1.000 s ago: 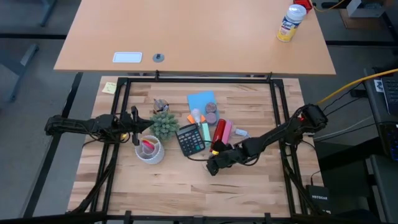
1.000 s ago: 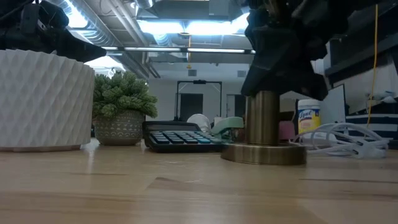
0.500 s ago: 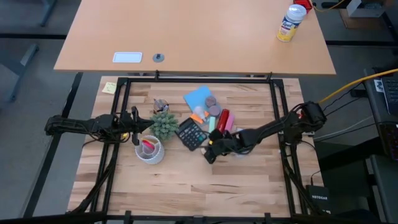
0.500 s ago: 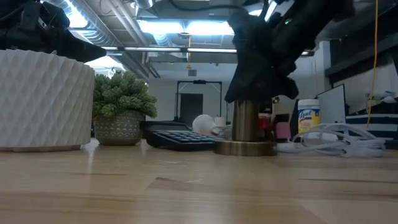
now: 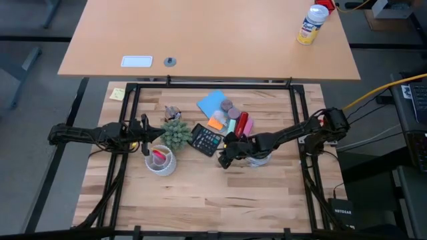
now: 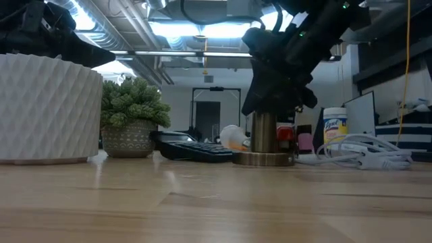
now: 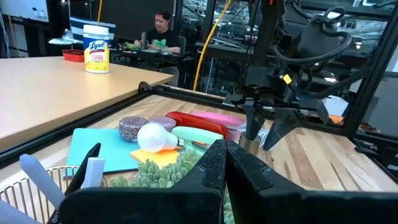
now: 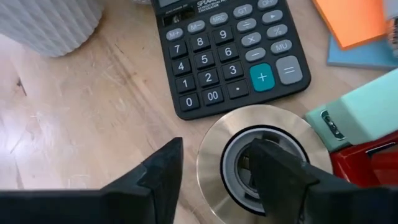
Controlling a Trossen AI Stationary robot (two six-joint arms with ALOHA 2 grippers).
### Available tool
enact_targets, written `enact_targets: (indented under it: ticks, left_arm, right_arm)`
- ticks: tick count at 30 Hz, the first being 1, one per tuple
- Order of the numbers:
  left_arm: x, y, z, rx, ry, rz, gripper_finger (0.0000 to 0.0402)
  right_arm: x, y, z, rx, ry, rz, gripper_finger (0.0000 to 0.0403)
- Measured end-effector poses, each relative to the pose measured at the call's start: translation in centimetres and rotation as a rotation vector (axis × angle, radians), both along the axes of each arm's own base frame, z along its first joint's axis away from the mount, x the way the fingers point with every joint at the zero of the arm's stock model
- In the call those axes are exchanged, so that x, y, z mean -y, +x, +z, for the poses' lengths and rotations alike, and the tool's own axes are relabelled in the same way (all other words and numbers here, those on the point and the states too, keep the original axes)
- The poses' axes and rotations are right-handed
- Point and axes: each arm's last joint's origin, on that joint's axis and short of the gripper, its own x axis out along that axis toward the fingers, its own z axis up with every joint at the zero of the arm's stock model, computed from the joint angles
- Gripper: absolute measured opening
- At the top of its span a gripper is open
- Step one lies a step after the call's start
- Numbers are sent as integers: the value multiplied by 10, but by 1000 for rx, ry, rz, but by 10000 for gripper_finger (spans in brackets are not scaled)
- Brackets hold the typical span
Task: Screw lightbulb
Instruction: Insert the lightbulb into the lamp
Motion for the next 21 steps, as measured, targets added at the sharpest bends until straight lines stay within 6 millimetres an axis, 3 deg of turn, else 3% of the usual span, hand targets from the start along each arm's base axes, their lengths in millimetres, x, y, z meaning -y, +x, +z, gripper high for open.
enact_targets:
  ticks: [9, 12, 17, 21]
  left_arm:
    - [0, 0, 0, 0, 1, 0, 26]
    - [0, 0, 0, -1, 5, 0, 29]
    - [0, 0, 0, -1, 6, 0, 25]
    - [0, 0, 0, 0, 3, 0, 22]
  right_arm:
    - [-3, 9, 13, 69, 5, 50, 245]
    - [-4, 16, 28, 63, -8, 90, 247]
    - [-5, 27, 71, 93, -103, 114, 247]
    - [-1, 29, 85, 67, -218, 71, 247]
